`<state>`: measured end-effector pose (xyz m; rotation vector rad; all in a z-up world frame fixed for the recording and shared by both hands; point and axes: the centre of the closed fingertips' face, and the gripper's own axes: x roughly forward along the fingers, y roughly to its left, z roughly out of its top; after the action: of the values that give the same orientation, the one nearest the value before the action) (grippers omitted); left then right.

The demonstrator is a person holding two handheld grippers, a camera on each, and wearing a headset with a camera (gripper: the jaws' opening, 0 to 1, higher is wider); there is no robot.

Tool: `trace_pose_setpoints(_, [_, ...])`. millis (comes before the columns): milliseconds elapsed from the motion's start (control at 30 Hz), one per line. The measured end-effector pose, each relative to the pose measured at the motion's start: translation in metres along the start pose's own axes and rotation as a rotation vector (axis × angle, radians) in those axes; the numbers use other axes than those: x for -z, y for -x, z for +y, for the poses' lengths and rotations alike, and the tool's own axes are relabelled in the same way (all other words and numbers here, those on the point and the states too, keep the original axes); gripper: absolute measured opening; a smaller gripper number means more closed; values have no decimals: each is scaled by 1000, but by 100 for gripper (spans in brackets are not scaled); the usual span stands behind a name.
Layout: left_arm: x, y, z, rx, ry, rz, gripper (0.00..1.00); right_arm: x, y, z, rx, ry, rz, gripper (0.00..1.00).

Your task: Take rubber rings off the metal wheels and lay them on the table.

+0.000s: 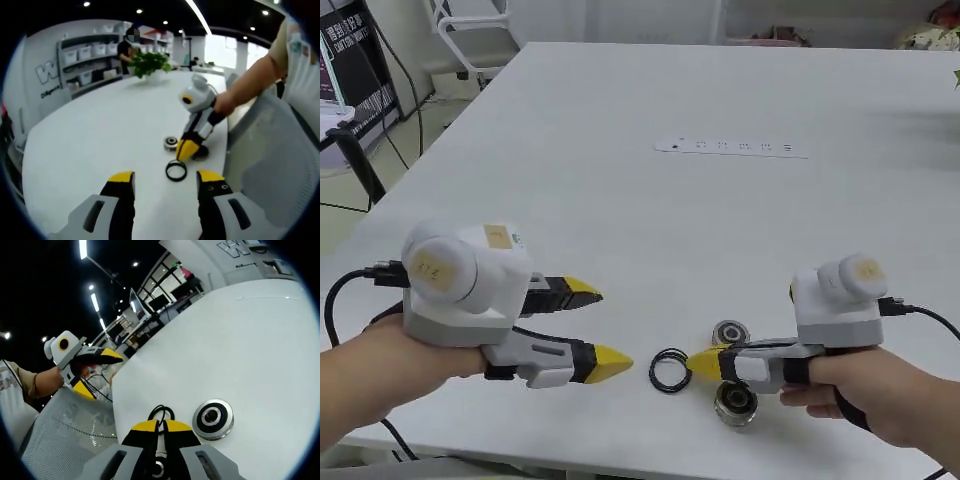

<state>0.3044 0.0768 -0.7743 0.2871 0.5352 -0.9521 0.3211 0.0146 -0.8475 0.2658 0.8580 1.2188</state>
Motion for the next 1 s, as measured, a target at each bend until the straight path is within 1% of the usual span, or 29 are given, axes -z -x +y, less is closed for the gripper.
trace_pose_setpoints(200, [1, -1, -1, 4, 0, 7, 50, 0, 2, -2, 7, -3, -6, 6])
trace_pose_setpoints(300, [0, -1, -2, 5, -1, 7, 50, 0, 4, 0, 6, 2, -10, 7])
trace_pose_setpoints(500, [-4, -1, -4, 9, -6, 4, 51, -10, 12, 6, 6, 22, -38, 11])
trace_pose_setpoints(633, [-9, -1, -3, 7, -5, -4, 51, -18, 22, 9, 10, 47, -63, 15])
trace_pose_setpoints(800, [-16, -1, -2, 3, -5, -21, 51, -28, 41, 14, 24, 99, -98, 20])
trace_pose_setpoints(867, [-18, -1, -2, 4, -6, -24, 51, -29, 46, 16, 30, 111, -106, 24])
trace_pose_setpoints(933, [-20, -1, -3, 6, -5, -27, 51, -30, 54, 17, 43, 144, -111, 27])
trace_pose_setpoints(1000, [-21, 0, -4, 9, -7, -29, 51, -28, 61, 17, 57, 176, -105, 30])
